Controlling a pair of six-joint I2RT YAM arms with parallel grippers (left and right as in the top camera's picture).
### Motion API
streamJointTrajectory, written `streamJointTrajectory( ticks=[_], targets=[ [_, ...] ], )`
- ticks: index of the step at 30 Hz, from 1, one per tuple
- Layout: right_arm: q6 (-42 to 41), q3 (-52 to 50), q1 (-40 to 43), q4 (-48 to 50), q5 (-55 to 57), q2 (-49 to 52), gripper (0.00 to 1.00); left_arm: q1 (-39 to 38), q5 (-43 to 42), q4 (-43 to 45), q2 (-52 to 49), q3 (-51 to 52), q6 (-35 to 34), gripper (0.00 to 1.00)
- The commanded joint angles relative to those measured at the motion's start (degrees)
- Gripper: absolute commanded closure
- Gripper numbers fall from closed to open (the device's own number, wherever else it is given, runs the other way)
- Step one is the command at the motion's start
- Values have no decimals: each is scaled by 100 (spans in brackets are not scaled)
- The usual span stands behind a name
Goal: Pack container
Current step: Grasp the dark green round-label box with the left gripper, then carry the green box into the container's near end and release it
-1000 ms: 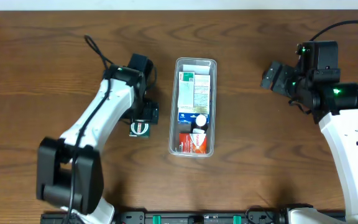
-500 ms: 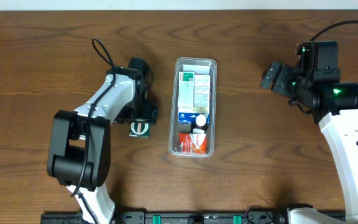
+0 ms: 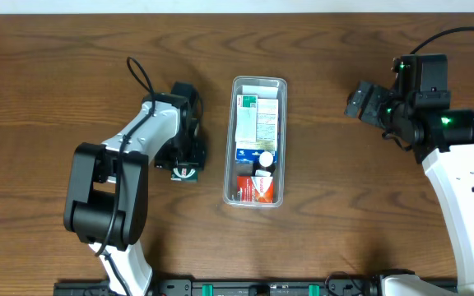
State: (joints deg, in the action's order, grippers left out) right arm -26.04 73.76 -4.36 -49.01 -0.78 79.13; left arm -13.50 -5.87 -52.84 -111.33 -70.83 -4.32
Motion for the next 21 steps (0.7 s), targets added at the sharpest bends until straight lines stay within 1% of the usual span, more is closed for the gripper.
streamJointTrajectory(
  ticks=[1,6,8,11,16,21],
  targets=[
    [61,37,22,-9,33,0,1,20,-39,-22,-66,55,70,41],
    [63,37,22,-9,33,0,1,33,-28,-144,-9,0,70,46],
    [63,37,22,-9,33,0,1,31,76,-411,87,-151,72,48],
    [61,37,22,-9,33,0,1,31,247,-953,385,-490,72,48],
    [63,37,22,-9,33,0,1,-24,238,-1613,1255,-1012,24,50],
    [61,37,22,-9,33,0,1,-404,173,-1561,2356,-1073,-474,51]
  ],
)
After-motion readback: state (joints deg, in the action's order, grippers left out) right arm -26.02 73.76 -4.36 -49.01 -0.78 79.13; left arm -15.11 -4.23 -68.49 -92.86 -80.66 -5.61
